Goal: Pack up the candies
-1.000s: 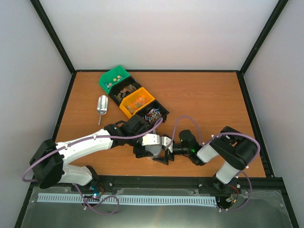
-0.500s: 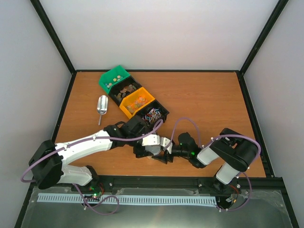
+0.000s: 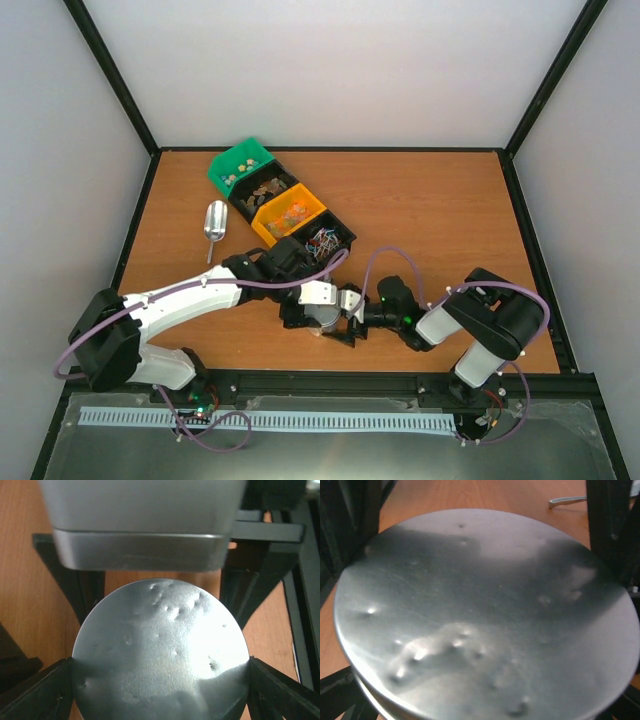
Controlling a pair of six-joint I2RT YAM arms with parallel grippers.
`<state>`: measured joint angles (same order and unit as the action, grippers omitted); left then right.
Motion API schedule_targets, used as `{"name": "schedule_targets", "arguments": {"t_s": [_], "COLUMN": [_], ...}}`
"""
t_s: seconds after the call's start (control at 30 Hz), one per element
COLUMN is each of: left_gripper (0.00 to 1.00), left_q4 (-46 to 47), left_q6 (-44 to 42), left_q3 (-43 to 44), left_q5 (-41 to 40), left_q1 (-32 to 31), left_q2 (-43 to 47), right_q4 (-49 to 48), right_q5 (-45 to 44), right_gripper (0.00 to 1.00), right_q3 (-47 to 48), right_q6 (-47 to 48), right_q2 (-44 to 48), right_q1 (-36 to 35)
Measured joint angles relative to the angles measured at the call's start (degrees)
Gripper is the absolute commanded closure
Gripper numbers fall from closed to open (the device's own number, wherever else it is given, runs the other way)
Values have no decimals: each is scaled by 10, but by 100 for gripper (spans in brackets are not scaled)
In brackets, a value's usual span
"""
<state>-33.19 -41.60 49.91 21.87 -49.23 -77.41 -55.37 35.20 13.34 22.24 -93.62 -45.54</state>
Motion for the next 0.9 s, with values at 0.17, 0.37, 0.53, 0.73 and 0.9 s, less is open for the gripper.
{"name": "schedule_targets", "arguments": {"t_s": [0.17,0.37,0.53,0.73,0.9], "left_gripper": [53,54,59,61,62], "left_q4": [31,43,40,11,-29], "left_q6": [87,140,124,24,-84], "left_q3": [-5,-5,-5,-5,16], "left_q5": [-52,-84,-66,-11,30], "left_q1": [0,-6,-6,6,15], "left_q2": [2,2,3,5,-14], "right_q4": [-2,-2,-3,-10,-3], "right_q5": [-48,-73,-62,-17,41], "right_gripper": [0,1,15,31,8], "right_q3": [0,24,35,28,29], "right_q6": [-19,-43,-45,-23,18], "right_q2": [3,-6,-17,-19,-22], "right_q1": [-3,-9,-11,-10,10]}}
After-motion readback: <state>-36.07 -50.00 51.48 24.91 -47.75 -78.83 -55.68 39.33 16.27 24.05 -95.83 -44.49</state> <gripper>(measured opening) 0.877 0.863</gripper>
